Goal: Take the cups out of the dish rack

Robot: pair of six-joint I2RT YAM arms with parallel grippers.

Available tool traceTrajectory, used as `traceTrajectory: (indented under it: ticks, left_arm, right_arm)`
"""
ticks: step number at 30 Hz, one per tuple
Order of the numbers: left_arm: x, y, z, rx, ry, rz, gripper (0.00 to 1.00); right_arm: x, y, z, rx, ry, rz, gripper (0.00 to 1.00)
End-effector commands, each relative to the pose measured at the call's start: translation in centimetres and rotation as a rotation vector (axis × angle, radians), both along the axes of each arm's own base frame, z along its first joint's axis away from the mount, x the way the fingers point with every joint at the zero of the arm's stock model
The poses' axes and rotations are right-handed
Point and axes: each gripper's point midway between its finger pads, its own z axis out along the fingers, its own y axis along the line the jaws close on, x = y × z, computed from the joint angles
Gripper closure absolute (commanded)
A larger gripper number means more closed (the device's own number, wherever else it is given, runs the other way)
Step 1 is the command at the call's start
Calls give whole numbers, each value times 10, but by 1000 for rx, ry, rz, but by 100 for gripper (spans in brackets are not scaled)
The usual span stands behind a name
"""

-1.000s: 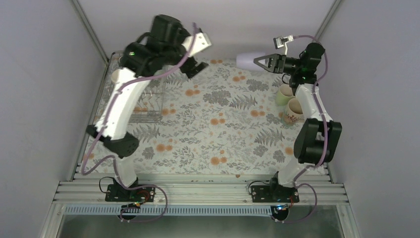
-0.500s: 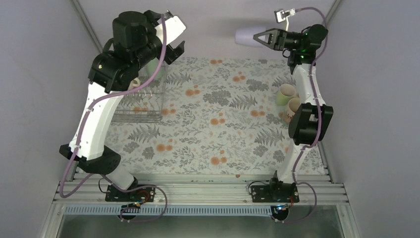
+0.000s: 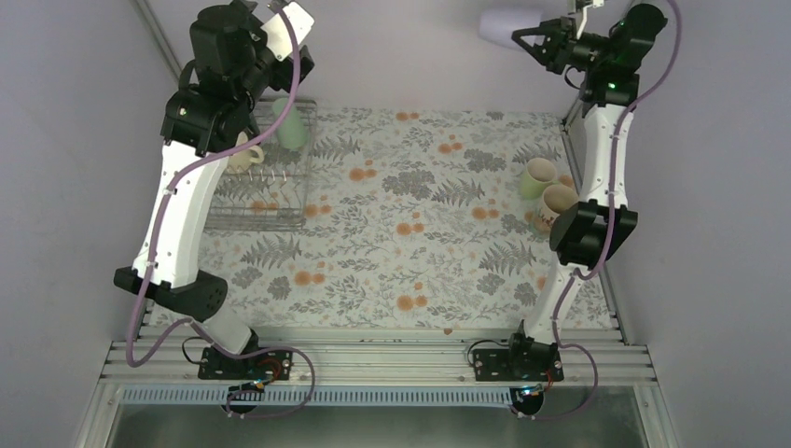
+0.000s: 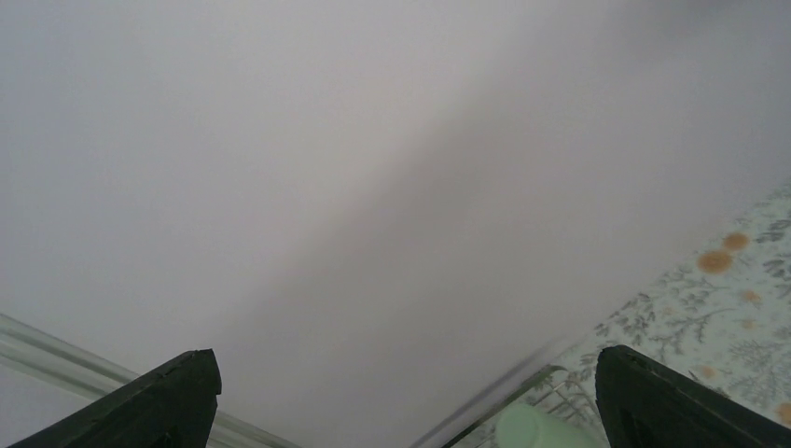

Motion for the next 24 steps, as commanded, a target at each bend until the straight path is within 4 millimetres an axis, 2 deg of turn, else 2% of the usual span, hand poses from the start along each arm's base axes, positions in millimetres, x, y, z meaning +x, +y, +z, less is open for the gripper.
traceTrajectory:
  ticks: [1,3,6,9,12,15,20,22,24]
  left_arm:
    - [-11,19,31,-21,-102,65,0]
    - [-7,29,27,-7,-107,117,0]
    - [-3,47,24,16,-122,192,0]
    - [1,60,16,67,-134,238,0]
    - [2,70,11,86,-163,264,0]
    - [9,80,-4,100,-128,275,0]
    - [30,105,-36,84,-26,294,0]
    - [34,116,-46,72,7,295,0]
    - [37,127,-57,54,44,280,0]
  right_arm:
    - [45,-31,-6,-46,-109,-308,97]
    - [63,-42,-25,-99,-110,-405,97]
    - [81,-51,-68,-176,-40,-477,97]
    - [97,-49,-120,-332,16,-531,97]
    - [102,-41,-178,-547,72,-568,97]
    - [100,-34,-231,-739,140,-569,97]
    - [81,-26,-293,-988,256,-510,97]
    - [66,-25,-321,-1076,329,-453,97]
    - [46,-30,-356,-1185,423,-401,97]
